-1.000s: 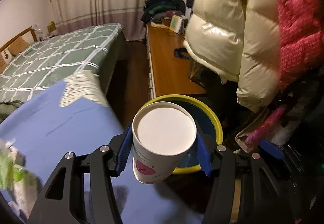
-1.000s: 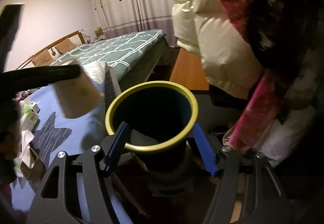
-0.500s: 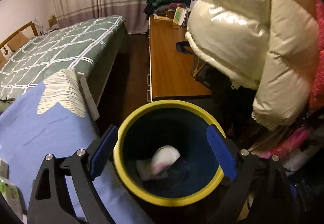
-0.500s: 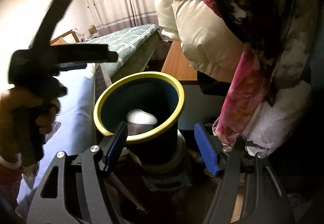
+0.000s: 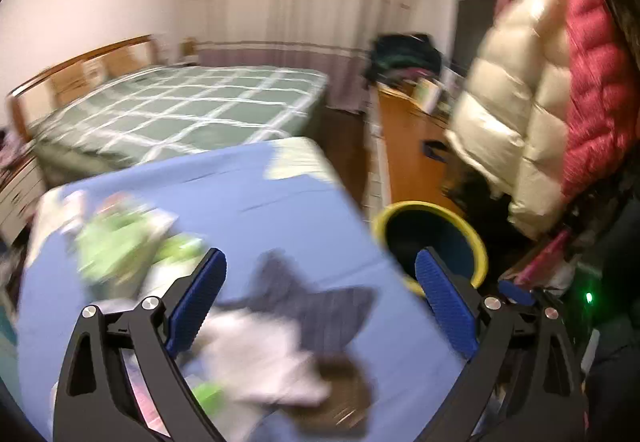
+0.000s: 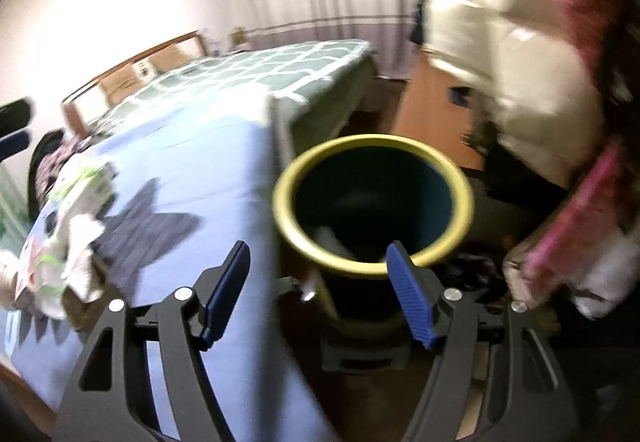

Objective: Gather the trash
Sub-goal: 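Grasp the white tissue with the right gripper and lift it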

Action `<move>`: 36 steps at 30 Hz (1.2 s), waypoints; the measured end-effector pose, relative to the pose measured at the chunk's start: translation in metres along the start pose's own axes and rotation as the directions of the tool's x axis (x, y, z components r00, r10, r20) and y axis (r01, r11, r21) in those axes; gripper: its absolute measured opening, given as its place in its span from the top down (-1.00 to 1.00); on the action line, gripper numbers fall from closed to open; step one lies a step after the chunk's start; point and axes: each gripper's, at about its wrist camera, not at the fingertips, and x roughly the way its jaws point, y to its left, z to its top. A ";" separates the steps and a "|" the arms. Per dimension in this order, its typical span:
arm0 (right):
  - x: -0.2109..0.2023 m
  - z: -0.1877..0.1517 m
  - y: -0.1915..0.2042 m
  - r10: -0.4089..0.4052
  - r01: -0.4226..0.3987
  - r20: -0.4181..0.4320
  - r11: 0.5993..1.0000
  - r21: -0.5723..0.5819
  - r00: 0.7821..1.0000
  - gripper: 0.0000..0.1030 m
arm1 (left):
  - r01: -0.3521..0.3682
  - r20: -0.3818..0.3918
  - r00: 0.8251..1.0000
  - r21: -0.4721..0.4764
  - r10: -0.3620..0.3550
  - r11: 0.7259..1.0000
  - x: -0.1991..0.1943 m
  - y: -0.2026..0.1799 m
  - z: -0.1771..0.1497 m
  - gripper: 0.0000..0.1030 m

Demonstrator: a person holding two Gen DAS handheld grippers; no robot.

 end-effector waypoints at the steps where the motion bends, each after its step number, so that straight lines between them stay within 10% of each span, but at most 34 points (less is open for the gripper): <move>1: 0.003 0.002 0.013 0.026 -0.026 -0.004 0.999 -0.020 1.000 -0.31 | -0.045 0.016 0.999 -0.025 0.045 0.999 -0.017 0.019 -0.008 -0.85; 10: 0.001 0.010 0.131 0.243 -0.248 -0.046 0.951 -0.183 0.969 -0.31 | -0.277 0.076 0.951 -0.226 0.301 0.934 -0.112 0.139 -0.062 -0.91; 24: 0.070 0.013 0.240 0.235 -0.311 -0.244 0.886 -0.343 0.941 -0.29 | -0.256 0.061 0.957 -0.282 0.284 0.925 -0.116 0.171 -0.091 -0.91; 36: 0.075 0.019 0.241 0.267 -0.346 -0.261 0.877 -0.332 0.927 0.80 | -0.251 0.029 0.962 -0.299 0.272 0.921 -0.097 0.182 -0.094 -0.91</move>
